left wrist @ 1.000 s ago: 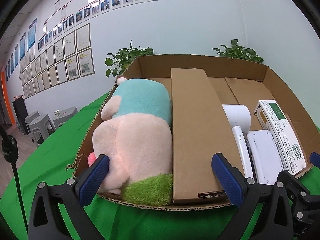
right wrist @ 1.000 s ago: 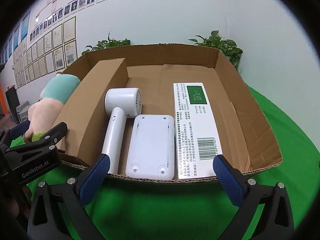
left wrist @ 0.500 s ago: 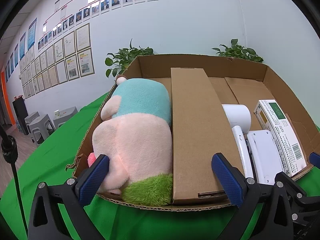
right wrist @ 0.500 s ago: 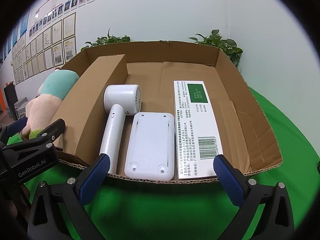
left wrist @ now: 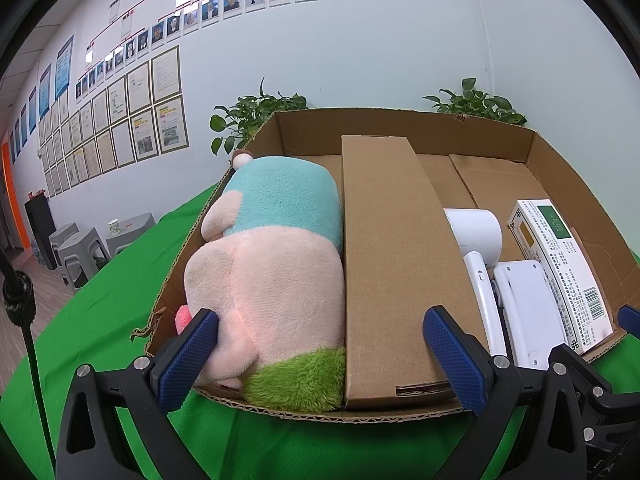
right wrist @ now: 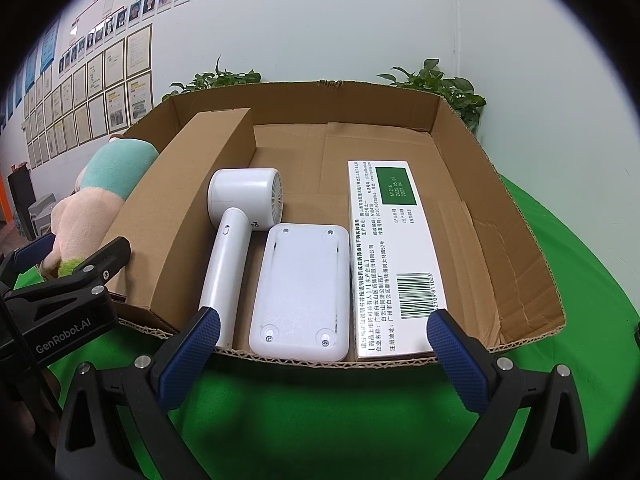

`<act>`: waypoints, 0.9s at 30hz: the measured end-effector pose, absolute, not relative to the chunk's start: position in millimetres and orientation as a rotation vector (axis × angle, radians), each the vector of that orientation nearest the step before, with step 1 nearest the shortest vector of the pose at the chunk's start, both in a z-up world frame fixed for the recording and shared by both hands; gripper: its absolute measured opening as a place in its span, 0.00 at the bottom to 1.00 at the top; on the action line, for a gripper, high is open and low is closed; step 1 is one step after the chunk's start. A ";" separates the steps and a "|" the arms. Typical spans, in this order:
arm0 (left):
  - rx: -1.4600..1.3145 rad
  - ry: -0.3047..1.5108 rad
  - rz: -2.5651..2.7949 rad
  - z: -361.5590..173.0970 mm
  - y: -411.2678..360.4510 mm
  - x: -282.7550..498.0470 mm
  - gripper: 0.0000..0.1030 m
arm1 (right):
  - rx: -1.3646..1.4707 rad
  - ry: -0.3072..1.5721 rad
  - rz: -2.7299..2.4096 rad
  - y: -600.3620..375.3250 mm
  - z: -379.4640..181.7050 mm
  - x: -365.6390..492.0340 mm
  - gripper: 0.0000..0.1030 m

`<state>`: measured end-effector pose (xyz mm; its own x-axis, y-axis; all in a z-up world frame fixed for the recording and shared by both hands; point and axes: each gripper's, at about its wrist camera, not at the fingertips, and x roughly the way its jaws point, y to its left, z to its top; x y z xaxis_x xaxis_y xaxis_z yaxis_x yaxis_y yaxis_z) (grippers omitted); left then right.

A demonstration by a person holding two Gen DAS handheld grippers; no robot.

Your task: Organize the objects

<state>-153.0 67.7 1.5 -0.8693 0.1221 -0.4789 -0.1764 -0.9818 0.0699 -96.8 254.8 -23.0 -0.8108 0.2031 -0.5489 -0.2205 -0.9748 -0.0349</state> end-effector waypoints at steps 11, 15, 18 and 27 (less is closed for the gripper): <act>-0.730 0.166 2.892 1.0 68.7 -153.3 1.00 | -0.843 0.045 2.794 254.8 -22.8 -96.3 1.00; -0.730 0.166 2.892 0.8 69.0 -153.3 1.00 | -0.843 0.045 2.794 254.8 -22.8 -96.2 1.00; -0.730 0.166 2.892 0.7 69.1 -153.4 1.00 | -0.842 0.045 2.794 254.8 -22.8 -96.2 1.00; -0.730 0.166 2.892 0.3 70.0 -153.6 1.00 | -0.843 0.045 2.794 254.9 -22.6 -96.0 1.00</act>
<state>-153.6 70.0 0.3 -0.8696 0.1216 -0.4786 -0.1754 -0.9821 0.0692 -96.0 254.9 -22.6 -0.8107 0.2026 -0.5494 -0.2200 -0.9749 -0.0348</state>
